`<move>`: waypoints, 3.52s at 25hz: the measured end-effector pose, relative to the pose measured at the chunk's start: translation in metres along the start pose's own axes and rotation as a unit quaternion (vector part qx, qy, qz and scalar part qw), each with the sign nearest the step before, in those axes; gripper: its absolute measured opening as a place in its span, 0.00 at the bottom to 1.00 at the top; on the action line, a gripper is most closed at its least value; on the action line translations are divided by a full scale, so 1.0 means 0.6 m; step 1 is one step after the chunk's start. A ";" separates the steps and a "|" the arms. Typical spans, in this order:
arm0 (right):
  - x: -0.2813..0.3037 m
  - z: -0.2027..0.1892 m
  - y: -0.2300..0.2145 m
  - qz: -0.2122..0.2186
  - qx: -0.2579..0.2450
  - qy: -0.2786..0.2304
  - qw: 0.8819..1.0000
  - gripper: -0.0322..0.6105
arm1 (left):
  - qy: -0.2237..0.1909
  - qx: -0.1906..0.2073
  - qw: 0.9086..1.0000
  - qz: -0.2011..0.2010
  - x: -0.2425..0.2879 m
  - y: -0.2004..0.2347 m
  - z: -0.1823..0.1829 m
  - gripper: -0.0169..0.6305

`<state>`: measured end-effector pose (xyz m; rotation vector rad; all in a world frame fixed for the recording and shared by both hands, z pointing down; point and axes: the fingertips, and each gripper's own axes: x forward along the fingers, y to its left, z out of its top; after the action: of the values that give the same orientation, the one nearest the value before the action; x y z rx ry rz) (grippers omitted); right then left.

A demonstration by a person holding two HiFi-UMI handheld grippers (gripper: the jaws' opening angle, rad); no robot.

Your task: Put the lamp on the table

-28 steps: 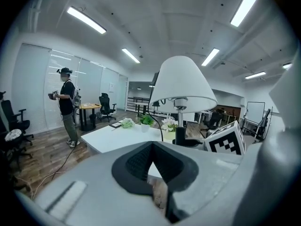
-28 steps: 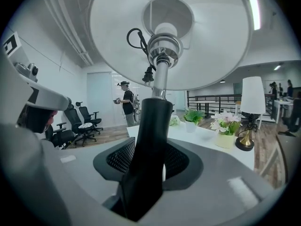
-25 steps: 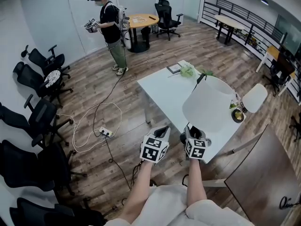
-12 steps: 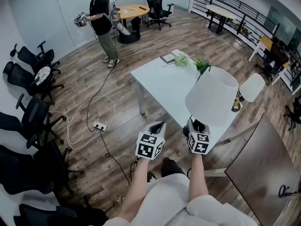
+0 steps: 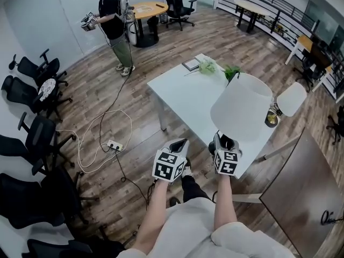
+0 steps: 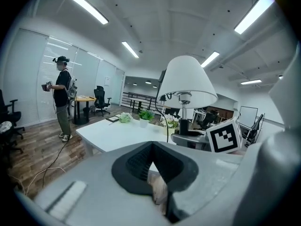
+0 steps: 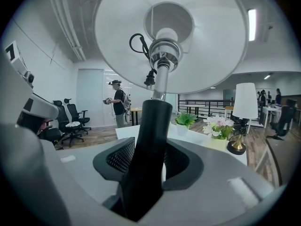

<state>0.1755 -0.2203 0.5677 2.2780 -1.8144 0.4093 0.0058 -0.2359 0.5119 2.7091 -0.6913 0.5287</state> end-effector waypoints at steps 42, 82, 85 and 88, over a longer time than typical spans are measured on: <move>0.342 0.027 -0.031 0.056 0.025 0.018 0.998 0.38 | 0.035 0.004 0.996 -0.078 0.316 0.126 0.068 0.03; 0.506 -0.045 -0.083 0.059 -0.008 0.013 0.998 0.36 | 0.076 0.000 0.991 -0.110 0.459 0.138 0.032 0.03; 0.500 -0.047 -0.085 0.061 -0.009 0.017 0.998 0.35 | 0.070 -0.005 0.992 -0.109 0.454 0.130 0.037 0.03; 0.500 -0.048 -0.083 0.060 -0.010 0.019 0.998 0.35 | 0.064 -0.012 0.991 -0.114 0.450 0.123 0.041 0.03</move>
<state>0.2839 -0.4755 0.6964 2.1401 -1.9345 0.4493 0.1958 -0.4146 0.6165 2.6575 -0.3466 0.6257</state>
